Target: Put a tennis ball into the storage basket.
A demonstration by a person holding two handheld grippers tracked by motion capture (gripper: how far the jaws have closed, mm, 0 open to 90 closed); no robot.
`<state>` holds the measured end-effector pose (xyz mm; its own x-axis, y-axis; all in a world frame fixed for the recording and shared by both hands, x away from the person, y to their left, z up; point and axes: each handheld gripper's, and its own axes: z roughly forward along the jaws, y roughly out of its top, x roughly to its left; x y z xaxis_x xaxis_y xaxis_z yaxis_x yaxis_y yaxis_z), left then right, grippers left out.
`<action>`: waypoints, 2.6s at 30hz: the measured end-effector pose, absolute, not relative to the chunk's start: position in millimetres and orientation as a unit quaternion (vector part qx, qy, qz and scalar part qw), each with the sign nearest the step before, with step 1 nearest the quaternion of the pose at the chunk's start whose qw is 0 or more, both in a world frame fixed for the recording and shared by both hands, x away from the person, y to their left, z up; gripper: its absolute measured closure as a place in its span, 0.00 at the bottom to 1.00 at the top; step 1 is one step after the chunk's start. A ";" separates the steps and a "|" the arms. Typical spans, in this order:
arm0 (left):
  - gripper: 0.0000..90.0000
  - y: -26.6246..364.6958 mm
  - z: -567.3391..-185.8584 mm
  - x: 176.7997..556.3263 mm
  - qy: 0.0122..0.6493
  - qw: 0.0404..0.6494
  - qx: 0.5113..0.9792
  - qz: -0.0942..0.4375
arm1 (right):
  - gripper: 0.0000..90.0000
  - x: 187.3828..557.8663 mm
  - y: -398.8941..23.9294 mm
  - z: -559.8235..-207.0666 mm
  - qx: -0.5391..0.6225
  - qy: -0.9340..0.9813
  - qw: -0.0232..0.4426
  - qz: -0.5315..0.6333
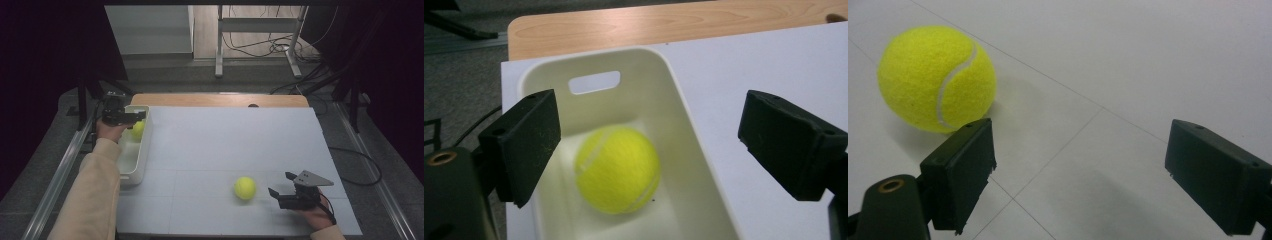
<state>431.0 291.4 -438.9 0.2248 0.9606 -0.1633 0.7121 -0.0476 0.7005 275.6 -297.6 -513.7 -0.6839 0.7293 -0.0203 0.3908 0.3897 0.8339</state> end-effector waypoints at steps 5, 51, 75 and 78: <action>0.12 288.2 -435.7 425.7 0.584 0.355 0.708 0.180 | 0.15 275.6 -298.0 -513.4 0.346 0.809 0.197 0.432; 0.13 233.0 -422.4 377.6 0.471 0.467 0.735 0.142 | 0.15 276.9 -301.6 -512.5 0.352 0.801 0.197 0.443; 0.13 187.8 -427.6 355.6 0.405 0.490 0.765 0.102 | 0.15 277.6 -305.5 -512.4 0.356 0.799 0.201 0.442; 0.13 184.4 -429.8 354.3 0.400 0.490 0.768 0.097 | 0.15 278.8 -305.4 -512.6 0.358 0.798 0.202 0.440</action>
<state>354.3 184.4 -429.8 0.6605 0.7101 -0.2439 0.5200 -0.1983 0.8308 278.8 -305.4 -512.6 -0.6623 0.7492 -0.0069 0.3940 0.3561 0.8473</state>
